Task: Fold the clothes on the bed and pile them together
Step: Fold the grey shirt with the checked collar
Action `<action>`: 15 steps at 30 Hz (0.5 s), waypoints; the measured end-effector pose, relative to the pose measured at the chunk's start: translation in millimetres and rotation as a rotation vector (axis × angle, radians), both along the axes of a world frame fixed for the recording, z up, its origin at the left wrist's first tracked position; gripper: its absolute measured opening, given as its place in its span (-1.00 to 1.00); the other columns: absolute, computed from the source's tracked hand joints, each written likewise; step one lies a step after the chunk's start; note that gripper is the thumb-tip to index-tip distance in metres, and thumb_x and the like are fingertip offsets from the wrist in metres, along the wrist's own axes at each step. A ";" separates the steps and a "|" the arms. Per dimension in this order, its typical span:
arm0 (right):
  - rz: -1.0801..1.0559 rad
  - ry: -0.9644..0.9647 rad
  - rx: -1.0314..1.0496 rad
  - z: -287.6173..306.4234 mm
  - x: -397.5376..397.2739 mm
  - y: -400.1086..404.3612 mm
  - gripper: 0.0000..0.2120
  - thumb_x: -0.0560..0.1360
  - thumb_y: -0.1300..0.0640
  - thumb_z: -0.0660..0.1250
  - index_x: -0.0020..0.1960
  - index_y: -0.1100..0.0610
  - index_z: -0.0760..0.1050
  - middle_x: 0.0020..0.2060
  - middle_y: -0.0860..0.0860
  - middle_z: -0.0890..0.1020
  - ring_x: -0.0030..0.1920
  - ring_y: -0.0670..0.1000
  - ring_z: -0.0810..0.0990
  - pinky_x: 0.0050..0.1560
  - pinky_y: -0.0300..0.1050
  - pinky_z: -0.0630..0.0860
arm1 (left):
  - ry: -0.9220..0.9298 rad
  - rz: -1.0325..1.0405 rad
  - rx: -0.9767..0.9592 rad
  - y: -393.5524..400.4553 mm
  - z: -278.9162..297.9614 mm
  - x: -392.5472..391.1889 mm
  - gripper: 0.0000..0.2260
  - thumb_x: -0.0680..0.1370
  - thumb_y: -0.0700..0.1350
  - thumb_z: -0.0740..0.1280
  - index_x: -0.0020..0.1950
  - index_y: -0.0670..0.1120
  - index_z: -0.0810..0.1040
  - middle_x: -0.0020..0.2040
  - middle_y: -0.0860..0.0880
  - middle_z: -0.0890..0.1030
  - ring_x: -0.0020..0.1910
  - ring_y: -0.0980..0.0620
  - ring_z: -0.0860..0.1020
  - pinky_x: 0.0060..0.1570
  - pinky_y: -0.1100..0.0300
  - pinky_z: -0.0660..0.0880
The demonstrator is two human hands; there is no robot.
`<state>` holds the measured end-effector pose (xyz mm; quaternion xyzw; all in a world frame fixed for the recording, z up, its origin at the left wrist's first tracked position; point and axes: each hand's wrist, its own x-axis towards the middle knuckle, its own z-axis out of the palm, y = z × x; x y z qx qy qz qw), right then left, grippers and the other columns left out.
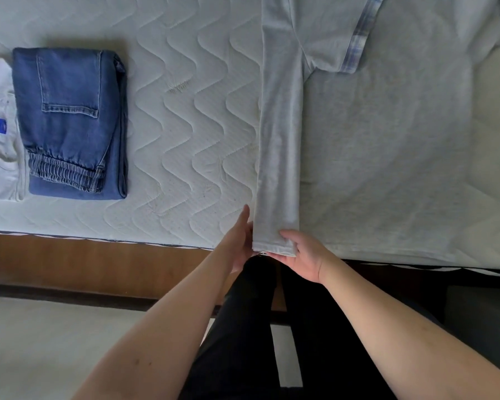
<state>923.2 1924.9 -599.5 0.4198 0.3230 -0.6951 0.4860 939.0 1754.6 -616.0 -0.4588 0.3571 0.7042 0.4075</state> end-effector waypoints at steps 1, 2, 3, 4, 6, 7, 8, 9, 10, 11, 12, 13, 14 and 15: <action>0.007 -0.007 -0.034 0.7 1.2 1.5 -0.70 0.58 0.22 0.26 0.29 0.27 0.45 0.14 0.19 0.65 0.15 0.15 0.64 0.14 0.07 0.58 | 0.010 -0.016 0.008 -0.5 1.4 -2.7 -0.34 0.52 0.42 0.08 0.27 -0.07 0.53 0.18 -0.08 0.66 0.18 -0.02 0.62 0.20 0.07 0.47; 0.020 -0.009 -0.064 0.4 2.5 3.1 -0.68 0.58 0.21 0.27 0.31 0.26 0.44 0.17 0.19 0.63 0.18 0.16 0.62 0.20 0.10 0.54 | 0.019 -0.037 0.004 -0.7 1.2 -6.5 -0.33 0.47 0.44 0.15 0.27 -0.07 0.54 0.17 -0.07 0.67 0.17 -0.01 0.63 0.18 0.06 0.49; 0.037 -0.012 -0.086 -0.2 4.0 4.9 -0.67 0.57 0.20 0.27 0.32 0.26 0.44 0.20 0.20 0.61 0.22 0.16 0.60 0.26 0.12 0.51 | 0.022 -0.052 -0.001 -0.5 0.8 -10.2 -0.31 0.42 0.43 0.25 0.27 -0.08 0.54 0.16 -0.08 0.67 0.16 -0.03 0.64 0.14 0.06 0.52; 0.052 -0.019 -0.107 -0.8 5.1 6.2 -0.65 0.57 0.19 0.29 0.33 0.26 0.44 0.22 0.20 0.60 0.24 0.17 0.58 0.29 0.14 0.48 | 0.024 -0.066 -0.008 0.1 0.4 -14.6 -0.30 0.37 0.40 0.34 0.27 -0.11 0.54 0.14 -0.09 0.68 0.13 -0.05 0.65 0.08 0.06 0.56; 0.079 -0.024 -0.140 -1.9 7.3 8.1 -0.64 0.57 0.16 0.29 0.33 0.25 0.44 0.23 0.21 0.59 0.25 0.18 0.57 0.29 0.14 0.48 | 0.039 -0.108 -0.042 2.6 -3.0 -20.2 -0.32 0.37 0.30 0.45 0.28 -0.17 0.54 0.11 -0.13 0.69 0.09 -0.09 0.66 0.05 0.03 0.60; 0.107 -0.011 -0.137 -3.0 8.3 8.2 -0.65 0.59 0.13 0.28 0.33 0.23 0.44 0.23 0.20 0.59 0.24 0.17 0.58 0.24 0.10 0.51 | 0.048 -0.126 -0.080 3.6 -7.0 -21.1 -0.35 0.40 0.25 0.46 0.28 -0.20 0.53 0.09 -0.14 0.69 0.08 -0.11 0.67 0.09 0.00 0.59; 0.150 0.011 -0.110 -4.0 9.3 8.1 -0.67 0.60 0.10 0.26 0.32 0.21 0.45 0.20 0.18 0.61 0.21 0.16 0.60 0.16 0.04 0.55 | 0.055 -0.124 -0.121 4.0 -11.1 -20.5 -0.40 0.45 0.22 0.44 0.28 -0.21 0.53 0.08 -0.15 0.69 0.07 -0.12 0.67 0.14 -0.03 0.58; 0.210 0.041 -0.042 -5.2 10.1 7.6 -0.69 0.61 0.07 0.26 0.30 0.17 0.46 0.14 0.14 0.65 0.15 0.12 0.64 0.04 -0.05 0.60 | 0.060 -0.109 -0.153 4.9 -14.0 -19.7 -0.45 0.48 0.20 0.42 0.25 -0.20 0.54 0.08 -0.15 0.69 0.07 -0.12 0.67 0.18 -0.06 0.56; 0.283 0.079 0.063 -6.2 11.6 7.3 -0.72 0.61 0.02 0.26 0.25 0.13 0.48 0.05 0.09 0.70 0.06 0.07 0.68 -0.11 -0.14 0.61 | 0.068 -0.101 -0.176 6.2 -15.9 -18.0 -0.49 0.50 0.21 0.39 0.22 -0.18 0.56 0.07 -0.14 0.70 0.07 -0.12 0.67 0.19 -0.07 0.55; 0.368 0.128 0.188 -7.5 13.5 7.3 -0.74 0.61 -0.02 0.26 0.20 0.10 0.50 -0.05 0.05 0.72 -0.06 0.02 0.71 -0.26 -0.22 0.59 | 0.079 -0.107 -0.197 8.1 -17.6 -16.0 -0.53 0.51 0.22 0.37 0.17 -0.15 0.57 0.05 -0.11 0.70 0.06 -0.09 0.67 0.18 -0.05 0.56; 0.450 0.187 0.308 -9.7 15.6 8.3 -0.74 0.60 -0.06 0.26 0.15 0.10 0.52 -0.15 0.02 0.73 -0.18 -0.03 0.72 -0.39 -0.27 0.53 | 0.091 -0.121 -0.221 10.2 -19.1 -13.4 -0.57 0.51 0.24 0.35 0.11 -0.11 0.59 0.02 -0.07 0.71 0.04 -0.06 0.68 0.16 -0.01 0.57; 0.518 0.247 0.406 -12.1 18.3 10.0 -0.73 0.59 -0.08 0.26 0.10 0.10 0.53 -0.24 0.01 0.73 -0.29 -0.05 0.70 -0.49 -0.29 0.46 | 0.101 -0.138 -0.246 12.6 -20.2 -9.3 -0.62 0.53 0.23 0.34 0.07 -0.08 0.60 0.00 -0.04 0.72 0.02 -0.03 0.68 0.14 0.03 0.57; 0.570 0.302 0.478 -14.5 20.3 12.3 -0.72 0.58 -0.10 0.27 0.05 0.11 0.54 -0.31 0.01 0.72 -0.38 -0.06 0.67 -0.55 -0.30 0.40 | 0.119 -0.162 -0.269 14.5 -21.3 -5.0 -0.66 0.55 0.19 0.33 0.07 -0.07 0.60 -0.01 -0.03 0.72 0.02 -0.01 0.68 0.13 0.06 0.57; 0.621 0.347 0.533 -16.4 21.9 14.5 -0.71 0.56 -0.12 0.28 -0.01 0.10 0.55 -0.36 0.00 0.70 -0.44 -0.06 0.65 -0.57 -0.30 0.36 | 0.146 -0.191 -0.283 15.7 -22.2 -0.2 -0.69 0.57 0.14 0.33 0.11 -0.08 0.60 -0.01 -0.02 0.71 0.02 0.01 0.67 0.12 0.08 0.56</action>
